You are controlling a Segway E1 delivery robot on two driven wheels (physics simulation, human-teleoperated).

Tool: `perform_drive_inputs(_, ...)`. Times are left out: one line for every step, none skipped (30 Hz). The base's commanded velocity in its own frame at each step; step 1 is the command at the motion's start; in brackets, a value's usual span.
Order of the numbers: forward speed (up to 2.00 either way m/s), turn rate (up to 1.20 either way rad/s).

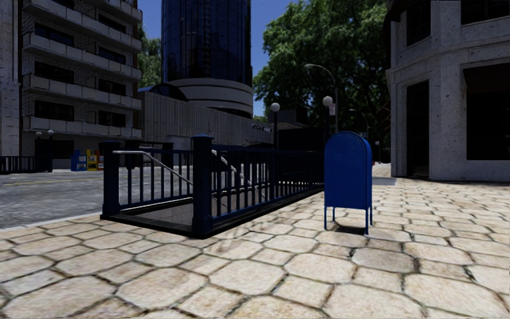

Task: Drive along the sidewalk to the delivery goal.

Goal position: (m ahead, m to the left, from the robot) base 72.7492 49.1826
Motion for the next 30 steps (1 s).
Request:
perform_drive_inputs(1.0, 0.81)
perform_drive_inputs(1.0, 0.81)
perform_drive_inputs(1.01, 0.81)
perform_drive_inputs(1.02, 0.81)
perform_drive_inputs(1.02, 0.81)
perform_drive_inputs(1.02, 0.81)
perform_drive_inputs(1.02, 0.81)
perform_drive_inputs(1.02, 0.81)
perform_drive_inputs(1.02, 0.81)
perform_drive_inputs(1.02, 0.81)
perform_drive_inputs(1.02, 0.81)
perform_drive_inputs(1.02, 0.81)
perform_drive_inputs(1.02, 0.81)
perform_drive_inputs(1.02, 0.81)
perform_drive_inputs(1.02, 0.81)
perform_drive_inputs(1.02, 0.81)
perform_drive_inputs(1.03, 0.81)
perform_drive_inputs(1.03, 0.81)
perform_drive_inputs(1.03, 0.81)
perform_drive_inputs(1.03, 0.81)
perform_drive_inputs(1.03, 0.81)
perform_drive_inputs(1.03, 0.81)
perform_drive_inputs(1.03, 0.81)
perform_drive_inputs(1.03, 0.81)
perform_drive_inputs(1.03, 0.81)
perform_drive_inputs(1.03, 0.81)
perform_drive_inputs(1.03, 0.81)
perform_drive_inputs(1.03, 0.81)
perform_drive_inputs(1.03, 0.81)
perform_drive_inputs(1.03, 0.81)
